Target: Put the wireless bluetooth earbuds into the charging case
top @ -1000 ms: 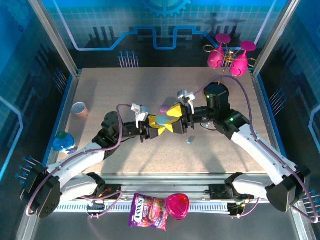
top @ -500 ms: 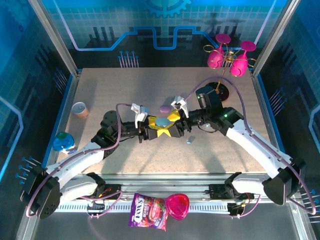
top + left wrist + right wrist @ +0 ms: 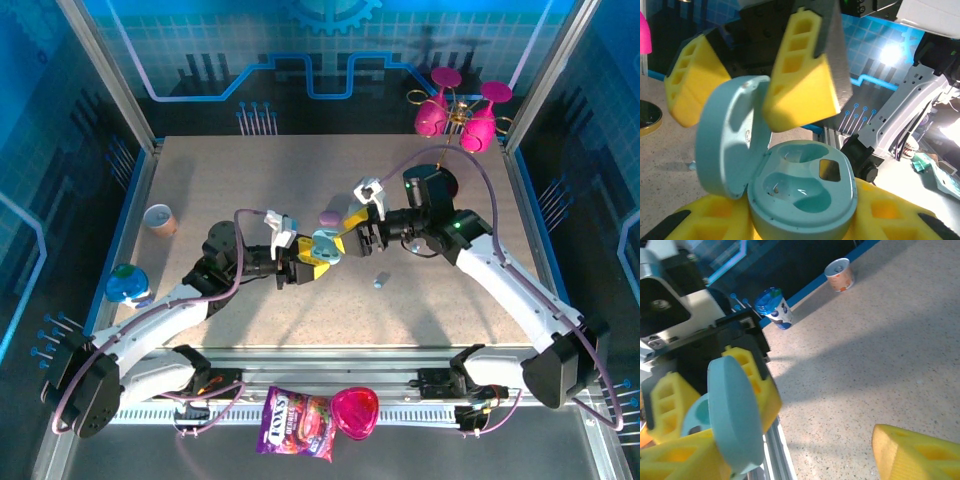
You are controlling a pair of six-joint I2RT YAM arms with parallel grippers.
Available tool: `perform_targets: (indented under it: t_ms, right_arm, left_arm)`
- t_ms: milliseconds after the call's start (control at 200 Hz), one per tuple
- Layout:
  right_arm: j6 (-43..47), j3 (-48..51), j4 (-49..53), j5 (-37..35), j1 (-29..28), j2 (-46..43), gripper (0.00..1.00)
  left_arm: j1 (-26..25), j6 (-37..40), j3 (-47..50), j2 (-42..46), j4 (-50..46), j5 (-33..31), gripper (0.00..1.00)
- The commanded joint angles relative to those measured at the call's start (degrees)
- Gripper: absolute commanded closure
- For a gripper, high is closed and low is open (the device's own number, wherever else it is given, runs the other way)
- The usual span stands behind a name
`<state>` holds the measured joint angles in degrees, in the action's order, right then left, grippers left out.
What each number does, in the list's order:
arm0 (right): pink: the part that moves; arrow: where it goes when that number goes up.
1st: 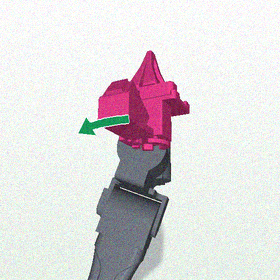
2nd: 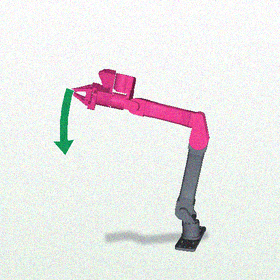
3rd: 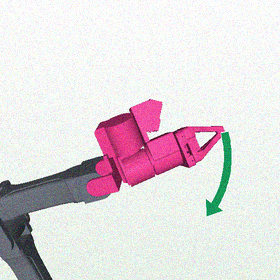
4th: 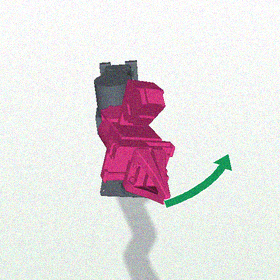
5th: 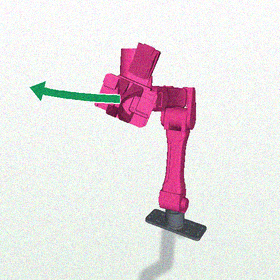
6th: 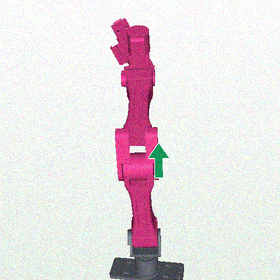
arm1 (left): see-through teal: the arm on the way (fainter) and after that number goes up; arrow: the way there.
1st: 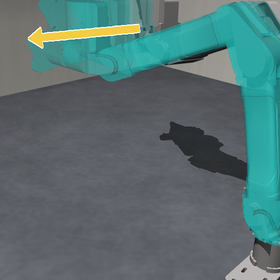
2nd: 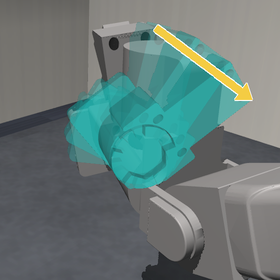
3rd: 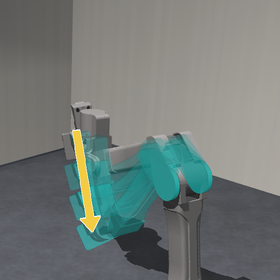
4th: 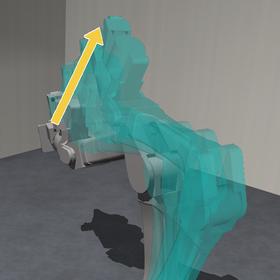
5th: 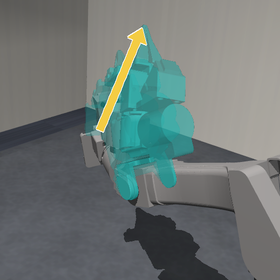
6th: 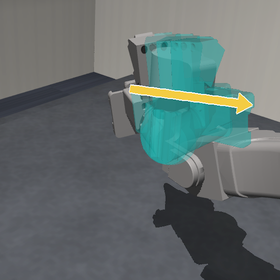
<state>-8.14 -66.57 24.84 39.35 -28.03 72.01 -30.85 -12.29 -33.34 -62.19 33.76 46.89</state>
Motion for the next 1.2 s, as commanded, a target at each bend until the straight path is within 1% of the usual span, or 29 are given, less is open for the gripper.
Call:
perform_targets:
  t_ms: [0,170,315,400,490,560,690,760,851,901,1006,1096,1191]
  right_arm:
    - [-2.16,-1.48,-0.44,-1.6,1.07,0.03,0.28]
    - [-1.11,0.15,-3.24,6.54,0.82,-1.11,0.28]
    - [1.31,0.89,-3.22,8.15,0.01,-2.35,0.29]
    - [1.87,1.79,-4.01,8.42,-0.03,-4.06,0.28]
    - [1.59,3.54,-6.06,5.89,0.31,-6.72,0.27]
    - [-0.84,5.73,-8.86,3.31,1.55,-8.9,0.27]
    - [-7.6,10.96,-13.89,-1.2,6.41,-12.15,0.28]
    - [-11.71,13.59,-14.64,-4.39,9.4,-12.94,0.28]
    - [-17.01,15.85,-12.62,-6.46,13.55,-11.45,0.28]
    - [-18.42,18.09,-10.47,-7.19,15.09,-9.89,0.29]
    - [-16.41,18.97,-3.29,-13.24,15.81,-6.43,0.3]
    - [-14.27,19.77,-0.06,-17.87,15.89,-3.24,0.3]
    - [-12.97,20.83,0.56,-19.33,15.82,0.36,0.33]
  left_arm:
    - [-0.22,3.1,-0.35,1.02,2.66,2.22,0.83]
    - [-0.19,3.76,-0.07,0.75,2.64,1.17,0.82]
    - [-0.23,3.26,-0.06,-0.07,3.67,0.89,0.82]
    - [-0.21,4.49,0.4,-0.08,4.14,0.16,0.82]
    - [-0.26,7.43,2.29,0.38,6.46,-1.63,0.82]
    - [-0.19,9.78,4.28,0.75,9.01,-4.01,0.82]
    - [-0.24,12.55,8.65,0.54,17.91,-7.67,0.82]
    - [-0.25,14.18,10.1,0.53,20.32,-8.98,0.82]
    - [-0.3,15.39,11.16,0.6,21.08,-10.07,0.8]
    - [-0.32,15.52,11.68,0.59,21.76,-10.42,0.79]
    - [-0.32,15.2,12.33,-0.18,23.97,-10.18,0.8]
    - [-0.31,15.27,12.25,-0.45,24.12,-9.39,0.8]
    - [-0.33,15.81,12.25,-0.25,23.92,-9.54,0.8]
